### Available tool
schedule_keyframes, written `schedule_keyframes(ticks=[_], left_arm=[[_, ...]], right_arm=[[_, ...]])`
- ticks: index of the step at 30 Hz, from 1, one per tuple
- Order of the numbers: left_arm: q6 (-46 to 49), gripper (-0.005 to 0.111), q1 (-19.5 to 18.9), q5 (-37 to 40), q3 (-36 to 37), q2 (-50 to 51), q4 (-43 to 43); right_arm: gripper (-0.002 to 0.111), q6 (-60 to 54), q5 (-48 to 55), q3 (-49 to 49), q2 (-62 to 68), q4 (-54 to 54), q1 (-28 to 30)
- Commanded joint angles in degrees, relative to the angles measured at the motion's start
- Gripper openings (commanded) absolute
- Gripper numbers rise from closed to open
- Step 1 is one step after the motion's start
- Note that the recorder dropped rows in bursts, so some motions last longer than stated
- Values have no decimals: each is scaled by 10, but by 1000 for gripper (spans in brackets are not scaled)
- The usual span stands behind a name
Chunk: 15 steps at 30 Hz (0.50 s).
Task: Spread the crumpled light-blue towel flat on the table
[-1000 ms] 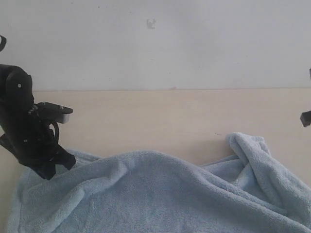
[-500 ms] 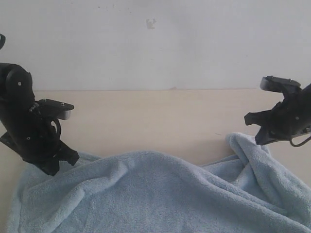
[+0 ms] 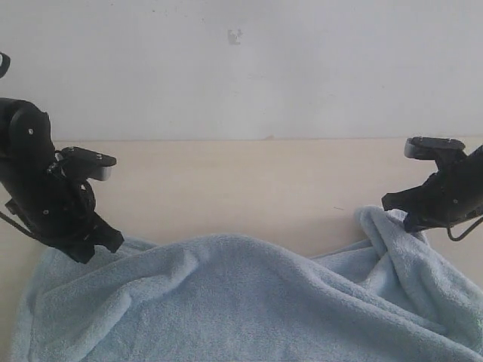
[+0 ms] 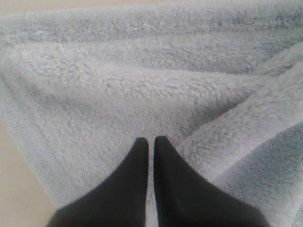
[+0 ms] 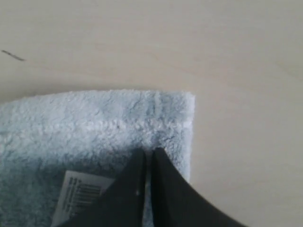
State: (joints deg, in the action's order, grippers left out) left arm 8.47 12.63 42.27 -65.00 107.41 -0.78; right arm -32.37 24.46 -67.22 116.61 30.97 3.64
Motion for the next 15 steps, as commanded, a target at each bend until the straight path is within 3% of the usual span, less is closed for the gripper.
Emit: schedule_keyframes(ticks=[1, 5, 9, 13, 15], left_arm=[[2, 4, -5, -63, 6, -1, -39], [2, 4, -17, -103, 18, -1, -39], [0, 4, -24, -131, 21, -1, -30], [0, 4, -24, -138, 21, -1, -11], [0, 4, -24, -117, 21, -1, -11]], right_arm=[[5, 25, -11, -1, 0, -23, 30], [5, 59, -14, -1, 0, -42, 80], [5, 100, 4, -1, 0, -42, 166], [5, 83, 42, -1, -4, 23, 173], [5, 13, 59, -2, -36, 78, 154]])
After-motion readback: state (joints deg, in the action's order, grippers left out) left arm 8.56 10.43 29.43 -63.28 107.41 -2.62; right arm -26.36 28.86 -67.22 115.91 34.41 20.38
